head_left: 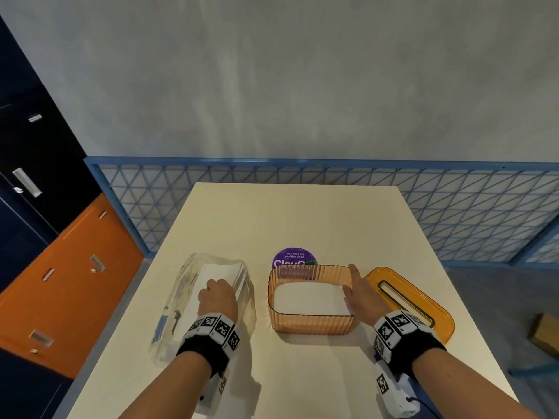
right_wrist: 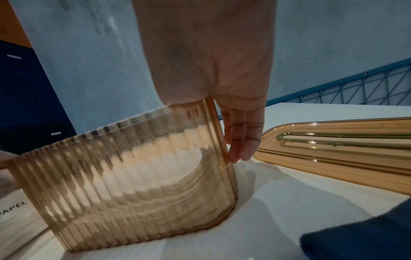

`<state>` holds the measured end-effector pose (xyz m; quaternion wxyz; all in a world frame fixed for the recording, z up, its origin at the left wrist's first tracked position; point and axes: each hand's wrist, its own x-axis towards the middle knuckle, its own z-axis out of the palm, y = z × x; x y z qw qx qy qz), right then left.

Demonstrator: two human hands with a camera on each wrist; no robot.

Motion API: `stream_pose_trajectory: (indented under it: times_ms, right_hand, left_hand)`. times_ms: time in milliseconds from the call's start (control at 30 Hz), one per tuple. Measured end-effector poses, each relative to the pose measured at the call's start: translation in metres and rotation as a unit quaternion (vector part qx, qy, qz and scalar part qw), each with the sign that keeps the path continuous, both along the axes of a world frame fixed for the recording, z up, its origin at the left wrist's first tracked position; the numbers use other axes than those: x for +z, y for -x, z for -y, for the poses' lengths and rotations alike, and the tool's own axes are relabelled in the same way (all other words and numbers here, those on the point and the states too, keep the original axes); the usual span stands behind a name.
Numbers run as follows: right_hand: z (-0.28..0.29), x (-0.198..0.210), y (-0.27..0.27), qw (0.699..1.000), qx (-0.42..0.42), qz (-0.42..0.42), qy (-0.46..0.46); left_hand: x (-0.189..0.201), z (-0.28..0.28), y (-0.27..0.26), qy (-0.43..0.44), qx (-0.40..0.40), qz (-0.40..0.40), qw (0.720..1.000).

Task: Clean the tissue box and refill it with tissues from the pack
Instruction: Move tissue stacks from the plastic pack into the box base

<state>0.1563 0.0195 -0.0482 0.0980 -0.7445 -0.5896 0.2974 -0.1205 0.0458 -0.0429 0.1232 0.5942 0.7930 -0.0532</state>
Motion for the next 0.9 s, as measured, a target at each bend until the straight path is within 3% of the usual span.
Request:
stream_pose_trajectory:
  times_ms: [167,300,367,433,500,600,667,767,833,900]
  right_hand:
    - [-0.001,0.001,-0.001,1.000,0.004,0.004,0.002]
    - [-0.002,-0.002,-0.004,1.000,0.008,0.004,0.011]
    - [-0.003,0.003,-0.004,0.999,0.020,0.006,0.042]
    - [-0.002,0.019,-0.002,0.993,0.064,0.072,0.063]
    - [-0.002,0.042,0.001,0.993,0.067,0.094,-0.009]
    - [-0.001,0.085,0.022,0.991,0.028,-0.051,-0.117]
    - [-0.001,0.112,0.040,0.973,0.004,-0.222,-0.066]
    - [0.002,0.140,0.054,0.875,-0.041,-0.478,0.060]
    - [0.001,0.144,0.050,0.837,-0.062,-0.539,0.067]
    - [0.002,0.140,0.041,0.856,-0.053,-0.513,0.040]
  left_hand:
    - [0.006,0.004,0.006,-0.011,-0.020,-0.007,1.000]
    - [0.037,0.002,0.023,-0.030,-0.023,0.034,0.999]
    - [0.059,0.005,0.028,-0.075,-0.018,0.048,0.996]
    - [0.078,0.012,0.027,-0.135,-0.031,0.064,0.988]
    - [0.095,0.020,0.019,-0.203,-0.057,0.089,0.974]
    - [0.113,0.030,-0.003,-0.283,-0.101,0.131,0.945]
    - [0.117,0.035,-0.020,-0.320,-0.150,0.156,0.922]
    - [0.113,0.041,-0.043,-0.326,-0.286,0.173,0.884]
    - [0.100,0.041,-0.051,-0.316,-0.367,0.161,0.860]
    - [0.083,0.040,-0.055,-0.280,-0.398,0.157,0.859]
